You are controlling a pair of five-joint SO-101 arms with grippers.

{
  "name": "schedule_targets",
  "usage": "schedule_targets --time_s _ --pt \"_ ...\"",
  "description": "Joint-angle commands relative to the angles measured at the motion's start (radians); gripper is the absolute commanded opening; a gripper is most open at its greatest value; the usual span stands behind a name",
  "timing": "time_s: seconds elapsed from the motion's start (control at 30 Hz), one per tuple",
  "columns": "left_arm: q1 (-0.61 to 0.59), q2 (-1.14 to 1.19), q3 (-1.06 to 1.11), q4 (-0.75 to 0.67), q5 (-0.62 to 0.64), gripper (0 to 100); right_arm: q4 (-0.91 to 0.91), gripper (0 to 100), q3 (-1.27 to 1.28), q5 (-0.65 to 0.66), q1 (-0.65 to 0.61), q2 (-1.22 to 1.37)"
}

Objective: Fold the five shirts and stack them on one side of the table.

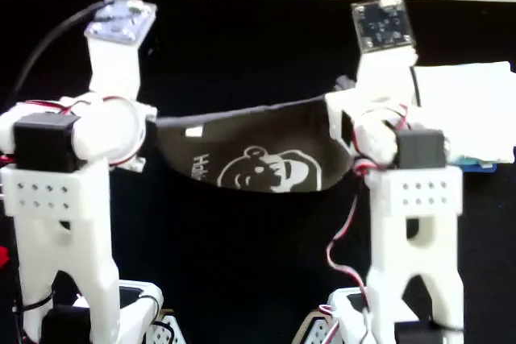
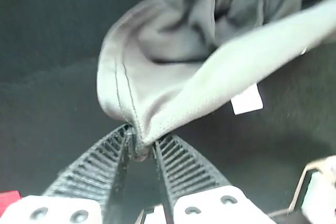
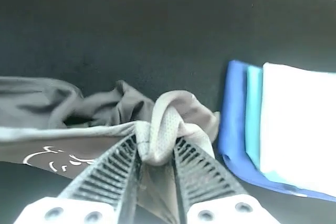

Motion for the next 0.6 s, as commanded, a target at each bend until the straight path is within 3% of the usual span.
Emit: schedule_targets --time_s 0.0,0.13,0.33,0.57 --pt "-0.013 -0.005 0.122 -0.031 -0.014 1 -0.084 5.3 0.064 0.005 0.033 0.133" --pt "-0.090 0.024 0.229 -0.129 -0.014 1 -0.128 14.9 0.044 0.005 0.108 0.274" --pt "-0.242 0.054 0.265 -0.164 -0.015 1 0.007 14.9 -0.035 0.006 0.153 0.255" --pt "-0.318 0.056 0.298 -0.157 -0.098 1 0.140 14.9 -0.025 0.003 -0.007 0.173"
